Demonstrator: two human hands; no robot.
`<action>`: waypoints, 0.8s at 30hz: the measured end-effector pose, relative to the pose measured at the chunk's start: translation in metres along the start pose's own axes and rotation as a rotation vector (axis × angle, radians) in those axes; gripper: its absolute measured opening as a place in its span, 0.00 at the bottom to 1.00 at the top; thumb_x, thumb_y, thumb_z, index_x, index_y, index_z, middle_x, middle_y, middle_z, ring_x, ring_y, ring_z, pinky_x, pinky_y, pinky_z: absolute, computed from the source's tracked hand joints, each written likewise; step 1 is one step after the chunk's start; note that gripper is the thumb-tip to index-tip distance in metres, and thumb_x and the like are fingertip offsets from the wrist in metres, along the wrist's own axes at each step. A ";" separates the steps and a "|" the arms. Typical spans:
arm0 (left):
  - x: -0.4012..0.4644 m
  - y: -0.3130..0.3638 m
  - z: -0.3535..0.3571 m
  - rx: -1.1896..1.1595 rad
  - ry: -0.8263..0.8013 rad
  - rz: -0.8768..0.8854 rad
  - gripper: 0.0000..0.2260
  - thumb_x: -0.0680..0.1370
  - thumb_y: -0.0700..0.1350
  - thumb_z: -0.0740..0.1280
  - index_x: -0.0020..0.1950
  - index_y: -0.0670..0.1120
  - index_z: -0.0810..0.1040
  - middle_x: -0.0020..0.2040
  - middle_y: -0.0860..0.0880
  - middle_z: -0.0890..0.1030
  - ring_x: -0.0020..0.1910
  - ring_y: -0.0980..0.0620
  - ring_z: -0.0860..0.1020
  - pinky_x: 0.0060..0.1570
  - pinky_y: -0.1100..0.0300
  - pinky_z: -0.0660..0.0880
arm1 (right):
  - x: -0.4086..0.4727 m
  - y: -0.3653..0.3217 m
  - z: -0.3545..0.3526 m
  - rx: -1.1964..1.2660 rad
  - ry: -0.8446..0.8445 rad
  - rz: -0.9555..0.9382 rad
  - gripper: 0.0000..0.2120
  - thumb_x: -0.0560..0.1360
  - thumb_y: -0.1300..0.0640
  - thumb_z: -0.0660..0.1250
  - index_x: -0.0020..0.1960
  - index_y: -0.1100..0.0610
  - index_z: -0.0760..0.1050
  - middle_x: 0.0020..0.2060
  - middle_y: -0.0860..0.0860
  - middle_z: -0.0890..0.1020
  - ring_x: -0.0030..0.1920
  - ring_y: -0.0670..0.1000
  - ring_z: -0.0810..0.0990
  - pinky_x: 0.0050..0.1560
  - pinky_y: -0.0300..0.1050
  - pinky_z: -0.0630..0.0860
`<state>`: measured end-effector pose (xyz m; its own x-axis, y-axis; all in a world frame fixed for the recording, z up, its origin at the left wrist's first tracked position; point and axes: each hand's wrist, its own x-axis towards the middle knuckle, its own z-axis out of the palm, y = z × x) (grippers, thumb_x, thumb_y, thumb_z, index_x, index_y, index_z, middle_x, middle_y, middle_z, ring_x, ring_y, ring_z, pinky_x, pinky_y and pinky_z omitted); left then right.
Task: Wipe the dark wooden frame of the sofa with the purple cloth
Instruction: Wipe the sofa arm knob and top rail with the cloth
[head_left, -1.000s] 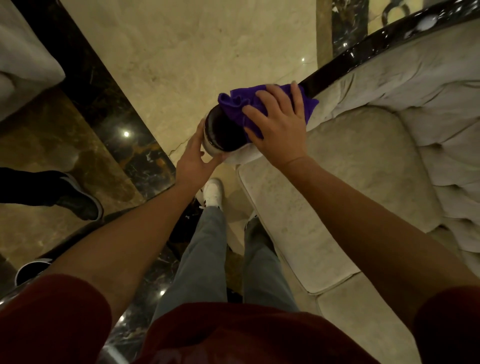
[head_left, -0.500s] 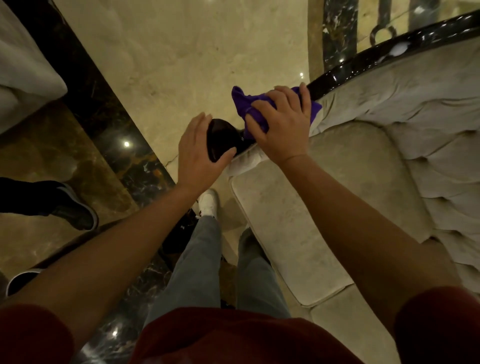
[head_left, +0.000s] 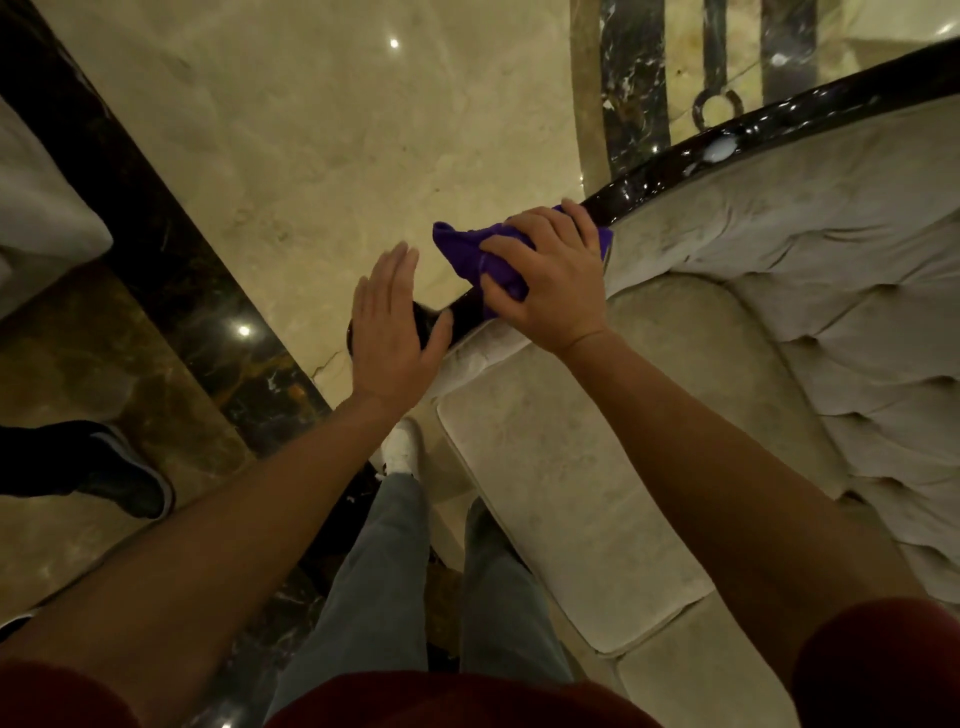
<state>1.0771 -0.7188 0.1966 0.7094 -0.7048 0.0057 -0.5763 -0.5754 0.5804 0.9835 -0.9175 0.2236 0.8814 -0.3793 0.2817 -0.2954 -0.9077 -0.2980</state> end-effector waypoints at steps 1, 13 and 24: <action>0.010 0.008 0.001 -0.038 0.020 0.015 0.30 0.84 0.53 0.62 0.82 0.41 0.59 0.82 0.41 0.63 0.81 0.42 0.61 0.78 0.41 0.60 | 0.002 -0.001 -0.001 0.010 0.012 0.003 0.15 0.77 0.45 0.71 0.58 0.52 0.85 0.57 0.54 0.85 0.61 0.58 0.82 0.75 0.64 0.66; 0.044 0.050 0.046 0.061 -0.017 -0.185 0.34 0.85 0.64 0.45 0.81 0.42 0.62 0.80 0.41 0.67 0.78 0.42 0.68 0.73 0.44 0.67 | 0.030 0.052 -0.020 -0.034 0.082 0.119 0.13 0.76 0.48 0.72 0.54 0.55 0.85 0.53 0.56 0.86 0.56 0.60 0.82 0.70 0.63 0.71; 0.044 0.052 0.048 0.073 -0.022 -0.181 0.32 0.85 0.63 0.47 0.79 0.42 0.65 0.77 0.40 0.71 0.72 0.38 0.73 0.67 0.40 0.71 | 0.053 0.109 -0.035 -0.078 0.091 0.199 0.15 0.78 0.48 0.69 0.57 0.56 0.85 0.52 0.58 0.84 0.54 0.61 0.81 0.66 0.61 0.72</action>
<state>1.0592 -0.7999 0.1878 0.7954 -0.5957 -0.1114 -0.4687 -0.7212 0.5100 0.9854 -1.0427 0.2380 0.7671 -0.5635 0.3065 -0.4907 -0.8232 -0.2855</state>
